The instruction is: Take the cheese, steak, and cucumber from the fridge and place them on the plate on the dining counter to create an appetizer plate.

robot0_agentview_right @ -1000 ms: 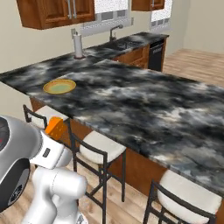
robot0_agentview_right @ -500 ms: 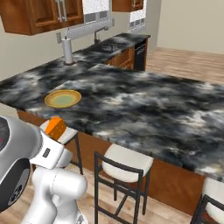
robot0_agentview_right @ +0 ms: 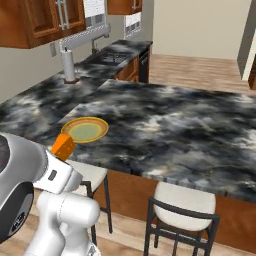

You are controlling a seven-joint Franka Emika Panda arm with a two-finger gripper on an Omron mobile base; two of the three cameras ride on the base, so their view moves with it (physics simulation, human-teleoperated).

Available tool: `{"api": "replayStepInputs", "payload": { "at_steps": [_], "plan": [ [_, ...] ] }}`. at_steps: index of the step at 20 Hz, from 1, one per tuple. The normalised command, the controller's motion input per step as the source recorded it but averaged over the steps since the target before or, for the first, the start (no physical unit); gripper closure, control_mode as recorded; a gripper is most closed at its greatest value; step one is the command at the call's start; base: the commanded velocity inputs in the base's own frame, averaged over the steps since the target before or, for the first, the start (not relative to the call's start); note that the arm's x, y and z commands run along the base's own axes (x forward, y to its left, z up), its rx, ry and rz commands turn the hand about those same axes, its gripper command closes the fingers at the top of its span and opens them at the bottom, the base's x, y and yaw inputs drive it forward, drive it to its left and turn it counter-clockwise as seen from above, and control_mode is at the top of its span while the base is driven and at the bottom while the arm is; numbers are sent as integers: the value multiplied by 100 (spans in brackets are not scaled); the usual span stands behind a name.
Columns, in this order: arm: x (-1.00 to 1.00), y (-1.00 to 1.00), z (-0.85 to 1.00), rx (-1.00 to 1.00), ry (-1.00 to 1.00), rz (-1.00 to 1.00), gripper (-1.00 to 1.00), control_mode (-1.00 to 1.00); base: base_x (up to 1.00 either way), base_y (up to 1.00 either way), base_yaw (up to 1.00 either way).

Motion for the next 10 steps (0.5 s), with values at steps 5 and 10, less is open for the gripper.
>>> {"api": "replayStepInputs", "payload": {
  "at_steps": [5, 10],
  "plan": [
    [0, 0, 0, 0, 0, 0, 100, 100, 83, 100, -33],
    [0, 0, 0, 0, 0, 0, 100, 100, 99, 89, -27]
  ]
}}
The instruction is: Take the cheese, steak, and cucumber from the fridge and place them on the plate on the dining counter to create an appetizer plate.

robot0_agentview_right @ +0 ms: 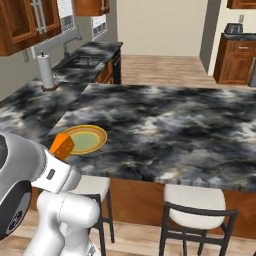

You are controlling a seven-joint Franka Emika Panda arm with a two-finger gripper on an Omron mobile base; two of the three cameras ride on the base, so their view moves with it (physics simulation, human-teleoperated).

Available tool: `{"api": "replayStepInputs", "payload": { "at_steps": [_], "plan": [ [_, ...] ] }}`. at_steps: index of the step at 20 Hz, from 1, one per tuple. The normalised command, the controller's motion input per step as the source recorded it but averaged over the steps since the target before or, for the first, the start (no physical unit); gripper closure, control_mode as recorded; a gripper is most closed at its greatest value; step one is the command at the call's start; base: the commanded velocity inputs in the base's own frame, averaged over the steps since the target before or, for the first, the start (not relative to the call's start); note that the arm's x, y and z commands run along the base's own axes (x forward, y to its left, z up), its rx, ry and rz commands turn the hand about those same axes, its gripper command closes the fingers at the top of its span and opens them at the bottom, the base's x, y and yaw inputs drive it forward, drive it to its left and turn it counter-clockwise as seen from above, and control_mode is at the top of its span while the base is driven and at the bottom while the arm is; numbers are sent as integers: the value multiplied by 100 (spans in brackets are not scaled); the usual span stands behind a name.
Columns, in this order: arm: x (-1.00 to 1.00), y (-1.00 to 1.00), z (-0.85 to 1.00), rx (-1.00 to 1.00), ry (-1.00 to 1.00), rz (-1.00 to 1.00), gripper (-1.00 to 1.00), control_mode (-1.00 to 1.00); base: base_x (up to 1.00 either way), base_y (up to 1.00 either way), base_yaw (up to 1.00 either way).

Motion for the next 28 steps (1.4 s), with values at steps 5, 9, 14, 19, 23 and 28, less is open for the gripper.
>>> {"api": "replayStepInputs", "payload": {
  "at_steps": [5, 9, 14, 19, 23, 28],
  "plan": [
    [0, 0, 0, 0, 0, 0, 100, 100, 93, 53, -21],
    [0, 0, 0, 0, 0, 0, 100, 100, 54, 17, -12],
    [0, 0, 0, 0, 0, 0, 100, 100, 45, 14, -11],
    [50, 46, -11, 0, 14, 0, 100, -100, 10, 8, 0],
    [72, 74, -16, 0, 21, 0, 100, -100, 0, 0, 0],
    [68, 70, -16, 0, 26, 0, 100, -100, 0, 0, 0]
  ]
}}
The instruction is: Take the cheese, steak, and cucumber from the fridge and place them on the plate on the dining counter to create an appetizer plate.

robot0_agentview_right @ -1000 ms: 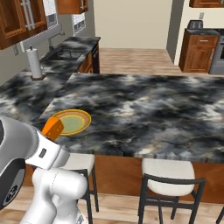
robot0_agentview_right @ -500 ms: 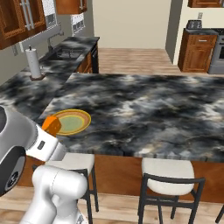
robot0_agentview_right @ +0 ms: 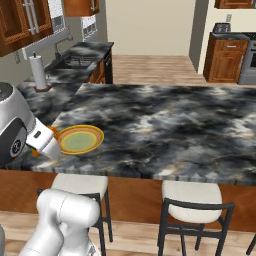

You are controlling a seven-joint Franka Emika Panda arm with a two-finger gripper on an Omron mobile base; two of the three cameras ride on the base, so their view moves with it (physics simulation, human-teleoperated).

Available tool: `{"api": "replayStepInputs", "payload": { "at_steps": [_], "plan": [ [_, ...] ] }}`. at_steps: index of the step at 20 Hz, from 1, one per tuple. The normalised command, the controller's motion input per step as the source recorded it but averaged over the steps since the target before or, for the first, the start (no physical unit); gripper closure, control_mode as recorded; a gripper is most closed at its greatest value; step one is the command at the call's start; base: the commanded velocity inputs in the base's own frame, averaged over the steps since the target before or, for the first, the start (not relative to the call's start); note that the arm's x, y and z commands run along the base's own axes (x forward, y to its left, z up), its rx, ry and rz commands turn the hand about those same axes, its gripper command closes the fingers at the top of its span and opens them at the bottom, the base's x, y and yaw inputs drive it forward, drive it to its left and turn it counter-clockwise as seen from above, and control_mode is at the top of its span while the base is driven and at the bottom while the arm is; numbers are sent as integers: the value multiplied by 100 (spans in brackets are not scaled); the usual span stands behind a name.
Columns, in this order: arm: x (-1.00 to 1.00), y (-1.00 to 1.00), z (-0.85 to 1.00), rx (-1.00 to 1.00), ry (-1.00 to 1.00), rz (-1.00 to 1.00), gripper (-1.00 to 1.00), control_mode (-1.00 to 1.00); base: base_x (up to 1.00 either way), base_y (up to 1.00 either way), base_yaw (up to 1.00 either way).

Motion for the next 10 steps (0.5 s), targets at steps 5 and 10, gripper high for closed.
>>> {"api": "replayStepInputs", "payload": {
  "at_steps": [5, 10],
  "plan": [
    [64, 42, -28, 0, 19, 0, 100, -100, 0, 0, 0],
    [72, 39, -39, 0, 10, 0, 100, -100, 0, 0, 0]
  ]
}}
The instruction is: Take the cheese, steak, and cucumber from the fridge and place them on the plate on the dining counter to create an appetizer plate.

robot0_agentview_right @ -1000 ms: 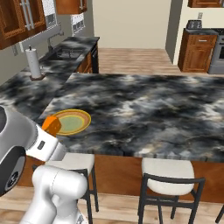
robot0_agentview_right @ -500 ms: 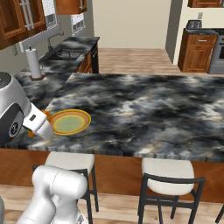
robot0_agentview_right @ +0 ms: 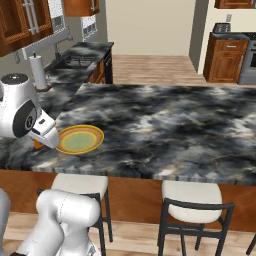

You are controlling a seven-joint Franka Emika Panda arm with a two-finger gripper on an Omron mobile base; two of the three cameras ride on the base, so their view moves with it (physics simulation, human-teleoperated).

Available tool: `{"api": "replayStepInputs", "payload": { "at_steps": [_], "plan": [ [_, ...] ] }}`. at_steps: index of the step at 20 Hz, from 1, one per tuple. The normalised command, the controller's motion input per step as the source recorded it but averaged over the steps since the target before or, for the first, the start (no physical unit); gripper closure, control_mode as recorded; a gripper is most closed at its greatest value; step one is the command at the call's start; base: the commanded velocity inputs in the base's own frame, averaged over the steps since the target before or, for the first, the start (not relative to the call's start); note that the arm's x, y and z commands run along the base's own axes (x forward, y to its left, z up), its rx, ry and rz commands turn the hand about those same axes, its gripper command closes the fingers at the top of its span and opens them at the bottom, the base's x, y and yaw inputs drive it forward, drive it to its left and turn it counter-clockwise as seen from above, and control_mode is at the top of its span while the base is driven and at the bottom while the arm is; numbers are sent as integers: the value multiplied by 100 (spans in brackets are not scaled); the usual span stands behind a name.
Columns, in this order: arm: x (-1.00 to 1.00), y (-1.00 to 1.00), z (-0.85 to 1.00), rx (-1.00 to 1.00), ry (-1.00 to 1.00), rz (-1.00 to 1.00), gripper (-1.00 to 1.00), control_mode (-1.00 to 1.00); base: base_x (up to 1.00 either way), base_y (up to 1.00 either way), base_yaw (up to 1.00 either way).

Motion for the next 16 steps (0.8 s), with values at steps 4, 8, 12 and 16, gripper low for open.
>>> {"api": "replayStepInputs", "payload": {
  "at_steps": [4, 8, 12, 16],
  "plan": [
    [61, 32, -31, -8, 1, 0, 100, -100, 0, 0, 0],
    [50, 15, -26, -5, 0, 0, 100, -100, 0, 0, 0],
    [46, 2, -31, -1, 0, 0, 100, -100, 0, 0, 0],
    [38, 0, -34, 1, 6, 0, 100, -100, 0, 0, 0]
  ]
}}
